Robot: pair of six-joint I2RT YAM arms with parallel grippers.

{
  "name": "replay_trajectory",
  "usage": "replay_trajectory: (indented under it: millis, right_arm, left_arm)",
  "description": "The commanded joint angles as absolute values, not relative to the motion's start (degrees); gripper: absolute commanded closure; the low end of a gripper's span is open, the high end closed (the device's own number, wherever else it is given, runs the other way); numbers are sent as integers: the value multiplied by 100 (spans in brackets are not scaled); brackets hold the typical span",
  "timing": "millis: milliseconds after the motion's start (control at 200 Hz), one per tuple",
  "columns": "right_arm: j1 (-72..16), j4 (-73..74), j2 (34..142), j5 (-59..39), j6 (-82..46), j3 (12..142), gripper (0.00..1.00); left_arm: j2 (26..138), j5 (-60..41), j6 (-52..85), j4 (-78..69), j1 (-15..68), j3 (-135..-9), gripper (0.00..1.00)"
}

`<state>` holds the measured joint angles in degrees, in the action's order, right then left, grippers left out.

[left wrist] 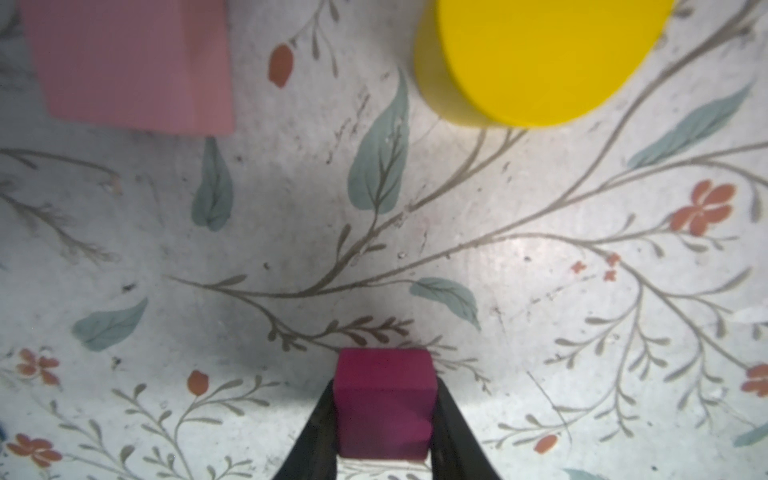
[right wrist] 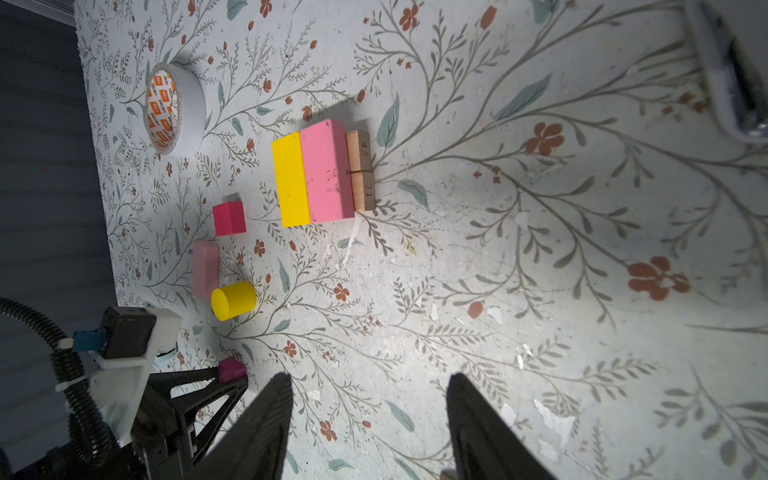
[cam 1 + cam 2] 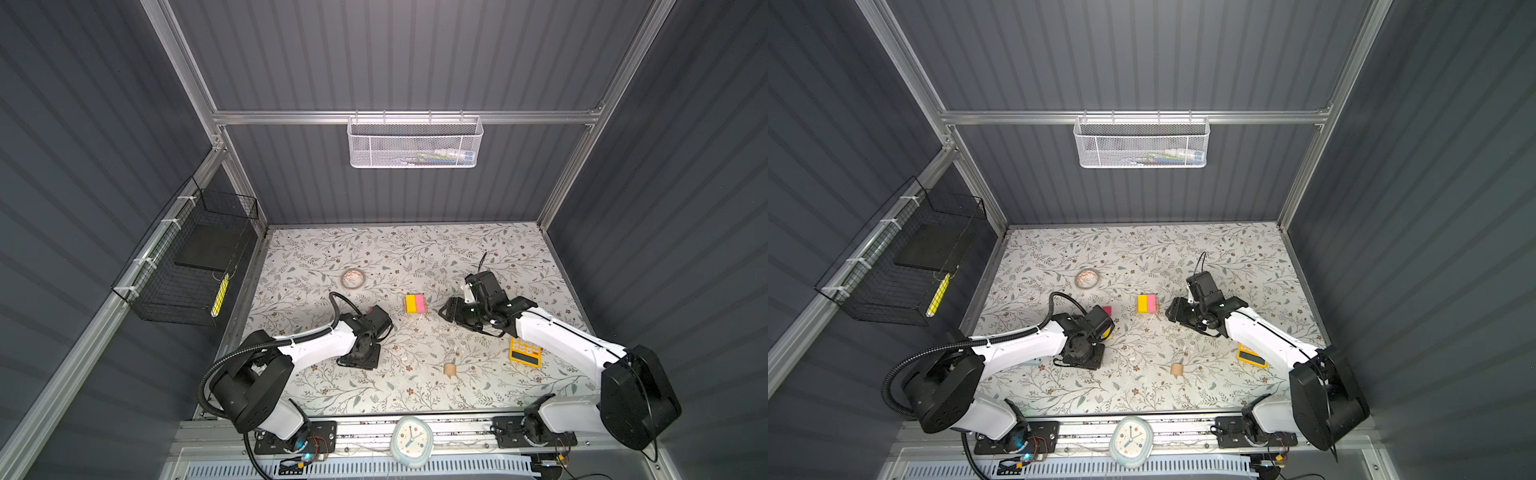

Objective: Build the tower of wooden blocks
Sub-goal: 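Lift and carry the magenta cube with the left gripper over the stack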

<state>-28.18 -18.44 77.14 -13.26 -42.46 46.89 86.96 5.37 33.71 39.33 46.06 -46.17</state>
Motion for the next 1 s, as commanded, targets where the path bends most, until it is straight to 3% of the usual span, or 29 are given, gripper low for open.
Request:
replay_trajectory:
  millis: [0,80,350,660,996]
  right_arm:
    - [-2840,-1890,7677,-1239,-4306,4722,39]
    - [-2864,-1892,7645,-1231,-4315,4727,39]
    - [-2883,-1959,7483,-1128,-4332,4685,38]
    - [-2884,-1912,7607,-1142,-4326,4728,39]
    - [-2876,-1986,7758,-1029,-4204,4919,38]
  left_arm:
    - [8652,583,3431,4115,4596,-4645,76]
    - [8573,646,3490,4242,4596,-4752,84]
    - [8179,889,3752,4894,4605,-5302,94]
    - [8029,1230,3943,5670,4613,-6572,96]
    - [9209,1518,3970,6131,4620,-8357,97]
